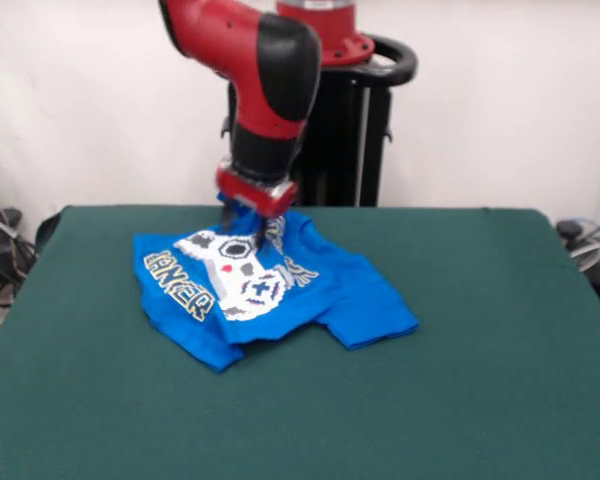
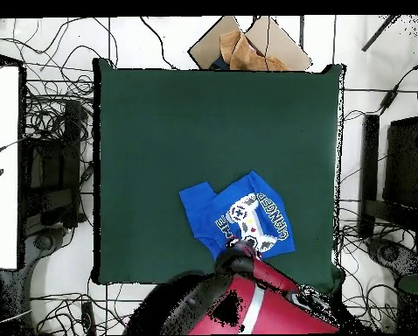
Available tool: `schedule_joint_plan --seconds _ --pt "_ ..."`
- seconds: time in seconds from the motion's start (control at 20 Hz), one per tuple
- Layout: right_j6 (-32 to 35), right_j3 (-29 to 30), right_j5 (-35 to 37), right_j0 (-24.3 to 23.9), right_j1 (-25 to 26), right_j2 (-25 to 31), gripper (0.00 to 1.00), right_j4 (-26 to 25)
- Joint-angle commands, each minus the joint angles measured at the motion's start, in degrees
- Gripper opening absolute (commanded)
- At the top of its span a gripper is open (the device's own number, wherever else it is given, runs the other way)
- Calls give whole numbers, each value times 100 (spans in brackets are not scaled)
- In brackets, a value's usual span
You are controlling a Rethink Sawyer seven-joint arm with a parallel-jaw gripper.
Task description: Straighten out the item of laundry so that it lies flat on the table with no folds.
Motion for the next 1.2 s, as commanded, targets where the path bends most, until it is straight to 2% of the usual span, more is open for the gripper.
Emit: schedule_joint_plan --seconds 0.05,0.2,0.4,0.5,0.6,0.8,0.9,1.05,1.2 --pt "94 -40 1545 42 -861 1076 100 -366" --pt "124 -122 2013 -40 -1128 1271 100 -466" --pt "448 -59 2050 27 -1524 1385 100 -452" --pt "649 -83 2000 129 -1634 1439 100 -368" --pt "887 -160 1637 285 -1601 1433 100 -298" --pt "1423 -450 773 851 -1409 1099 100 -12" --pt "1527 -602 689 1156 -1472 903 100 199" --pt "1643 -655 493 1320 -1558 977 100 517" --pt "1748 -805 486 1864 -1498 608 100 1021"
